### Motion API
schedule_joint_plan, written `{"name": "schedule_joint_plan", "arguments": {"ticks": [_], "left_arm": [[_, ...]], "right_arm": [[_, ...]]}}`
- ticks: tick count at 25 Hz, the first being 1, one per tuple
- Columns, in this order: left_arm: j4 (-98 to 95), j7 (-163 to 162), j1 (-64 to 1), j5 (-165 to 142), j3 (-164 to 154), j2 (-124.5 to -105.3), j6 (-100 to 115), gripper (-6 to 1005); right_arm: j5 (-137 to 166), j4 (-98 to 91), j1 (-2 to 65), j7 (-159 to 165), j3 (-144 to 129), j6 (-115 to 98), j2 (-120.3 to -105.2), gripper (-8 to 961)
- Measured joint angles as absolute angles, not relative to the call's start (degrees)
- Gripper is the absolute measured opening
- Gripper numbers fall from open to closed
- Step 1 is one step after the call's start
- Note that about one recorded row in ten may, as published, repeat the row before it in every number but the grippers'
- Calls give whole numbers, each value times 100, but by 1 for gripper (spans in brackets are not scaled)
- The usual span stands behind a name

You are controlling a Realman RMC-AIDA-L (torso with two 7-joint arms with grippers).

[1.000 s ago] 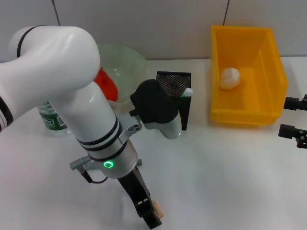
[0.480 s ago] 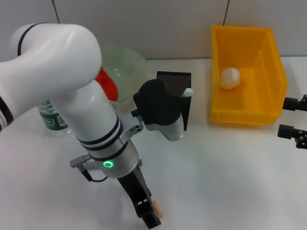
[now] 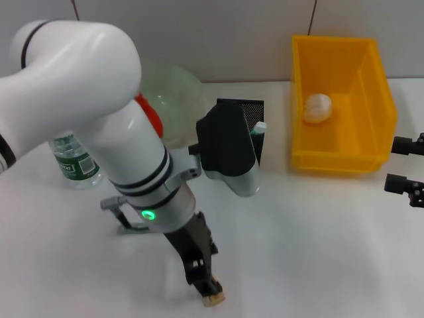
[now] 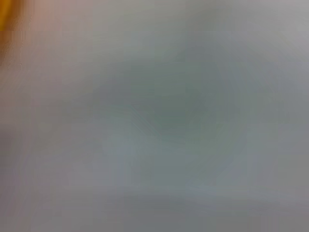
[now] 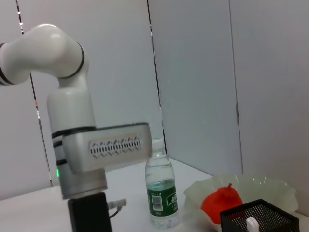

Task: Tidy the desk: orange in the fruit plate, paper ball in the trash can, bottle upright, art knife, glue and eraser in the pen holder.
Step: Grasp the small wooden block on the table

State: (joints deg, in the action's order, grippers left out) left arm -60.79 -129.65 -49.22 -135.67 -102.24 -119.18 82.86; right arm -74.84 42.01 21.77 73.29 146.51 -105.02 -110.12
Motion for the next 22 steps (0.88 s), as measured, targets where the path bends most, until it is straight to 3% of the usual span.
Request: {"name": "schedule_joint_plan", "arguments": {"ticks": [17, 22], "left_arm": [[-6285, -10436, -5641, -13663, -10670, -11918, 8630, 659], [-6434, -9703, -5661, -13861, -10809, -11918, 8718, 657]], "right_arm": [[-7505, 4223, 2169, 8148, 14822, -10489, -10890, 745], [-7506, 4184, 2167, 8245, 14924, -10435, -10918, 745]]}}
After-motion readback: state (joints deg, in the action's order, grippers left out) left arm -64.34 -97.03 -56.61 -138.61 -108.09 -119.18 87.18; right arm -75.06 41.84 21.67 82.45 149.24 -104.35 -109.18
